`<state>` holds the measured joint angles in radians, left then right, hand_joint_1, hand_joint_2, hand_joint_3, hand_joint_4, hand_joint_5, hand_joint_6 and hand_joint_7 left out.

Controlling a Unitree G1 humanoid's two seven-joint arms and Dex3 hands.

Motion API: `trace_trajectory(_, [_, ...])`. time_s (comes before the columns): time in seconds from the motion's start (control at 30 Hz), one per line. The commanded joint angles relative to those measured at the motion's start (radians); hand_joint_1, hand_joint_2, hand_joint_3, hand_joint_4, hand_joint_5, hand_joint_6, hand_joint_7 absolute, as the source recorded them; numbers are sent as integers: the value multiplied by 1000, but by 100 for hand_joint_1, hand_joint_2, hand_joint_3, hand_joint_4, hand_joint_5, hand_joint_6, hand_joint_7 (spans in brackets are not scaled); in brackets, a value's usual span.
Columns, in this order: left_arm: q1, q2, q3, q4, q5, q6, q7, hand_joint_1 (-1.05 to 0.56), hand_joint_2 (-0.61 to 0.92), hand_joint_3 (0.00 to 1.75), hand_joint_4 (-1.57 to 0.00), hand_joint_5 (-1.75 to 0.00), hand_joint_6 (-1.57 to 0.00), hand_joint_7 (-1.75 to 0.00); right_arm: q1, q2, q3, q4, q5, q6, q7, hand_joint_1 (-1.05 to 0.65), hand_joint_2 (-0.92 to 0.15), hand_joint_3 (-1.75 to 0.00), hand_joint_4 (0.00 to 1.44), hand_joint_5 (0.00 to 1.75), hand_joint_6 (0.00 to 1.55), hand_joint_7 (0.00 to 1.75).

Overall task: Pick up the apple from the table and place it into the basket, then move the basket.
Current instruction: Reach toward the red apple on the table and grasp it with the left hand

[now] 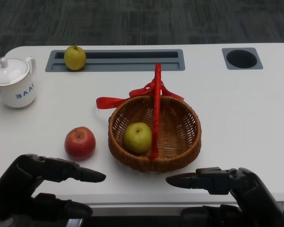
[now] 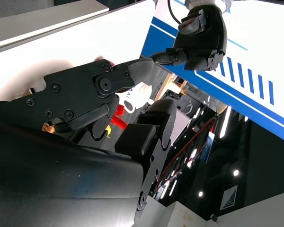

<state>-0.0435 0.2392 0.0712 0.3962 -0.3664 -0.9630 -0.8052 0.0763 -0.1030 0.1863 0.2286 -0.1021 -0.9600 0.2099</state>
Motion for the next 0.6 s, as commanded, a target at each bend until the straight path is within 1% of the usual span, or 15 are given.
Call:
trace_trajectory(0.03, [-21,16,35,18,72,-72,55,-52,71,0,-85,0,-79,0,5,-14,-9,-10,4,7,-7,-46,-85,0,95,0,87,0])
trace_trajectory(0.17, [-62,48,86,39,238,-122,158,-66,71,0,-57,0,-54,0,5,-12,-8,-5,0,5,-9,-47,-85,0,96,0,87,0])
trace_trajectory(0.27, [-111,80,114,82,366,-146,242,-72,70,0,-43,0,-41,0,3,-11,-6,-1,0,5,-9,-47,-85,0,96,0,87,0])
trace_trajectory(0.37, [-167,114,127,144,482,-160,334,-76,68,0,-36,0,-34,0,0,-10,-4,7,1,-3,-9,-47,-85,0,96,0,87,0])
trace_trajectory(0.47, [-236,149,126,226,613,-153,452,-80,67,0,-33,-1,-32,0,-2,-11,-3,13,6,-8,-6,-46,-85,0,96,0,87,0])
trace_trajectory(0.6, [-358,187,75,405,763,-144,621,-77,65,1,-34,-1,-32,-1,-2,-16,-2,11,14,-2,0,-47,-86,0,96,0,87,0])
